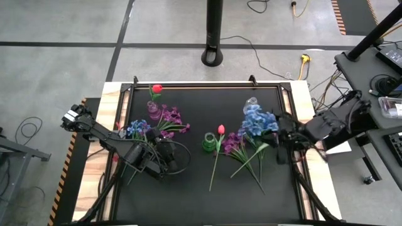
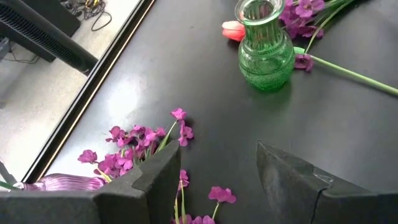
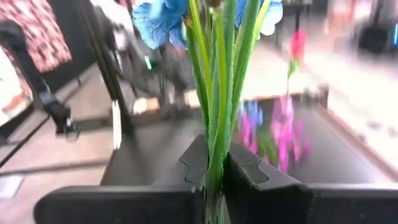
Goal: Sort flowers into vase by color
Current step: Put the bottom right blue flowers into the green vase
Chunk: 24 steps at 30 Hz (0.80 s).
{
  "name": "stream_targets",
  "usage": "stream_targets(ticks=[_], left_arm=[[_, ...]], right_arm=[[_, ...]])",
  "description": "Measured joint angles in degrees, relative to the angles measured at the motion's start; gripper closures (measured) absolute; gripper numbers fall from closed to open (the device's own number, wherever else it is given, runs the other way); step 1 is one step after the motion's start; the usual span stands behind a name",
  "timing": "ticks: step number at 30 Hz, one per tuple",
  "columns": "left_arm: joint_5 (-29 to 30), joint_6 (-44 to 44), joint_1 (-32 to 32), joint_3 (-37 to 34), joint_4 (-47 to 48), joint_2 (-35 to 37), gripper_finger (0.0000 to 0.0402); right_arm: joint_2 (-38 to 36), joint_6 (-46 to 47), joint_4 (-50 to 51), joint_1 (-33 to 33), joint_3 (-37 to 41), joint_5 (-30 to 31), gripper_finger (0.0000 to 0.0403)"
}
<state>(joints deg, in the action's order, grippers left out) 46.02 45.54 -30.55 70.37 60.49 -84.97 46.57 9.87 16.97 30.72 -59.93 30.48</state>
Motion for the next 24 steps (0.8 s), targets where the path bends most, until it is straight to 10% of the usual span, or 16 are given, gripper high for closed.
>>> stream_targets(ticks=[13,24], left_arm=[[0.09,-0.02,0.0,0.0,0.66,0.0,0.021],[-4.57,5.76,-0.06,1.63,6.4,0.2,0.021]], right_arm=[[1.74,-23.45,-56.87,-4.11,24.93,-0.77,0.038],[12.33,-16.73,-69.78,-13.49,28.54,-9.01,0.038]])
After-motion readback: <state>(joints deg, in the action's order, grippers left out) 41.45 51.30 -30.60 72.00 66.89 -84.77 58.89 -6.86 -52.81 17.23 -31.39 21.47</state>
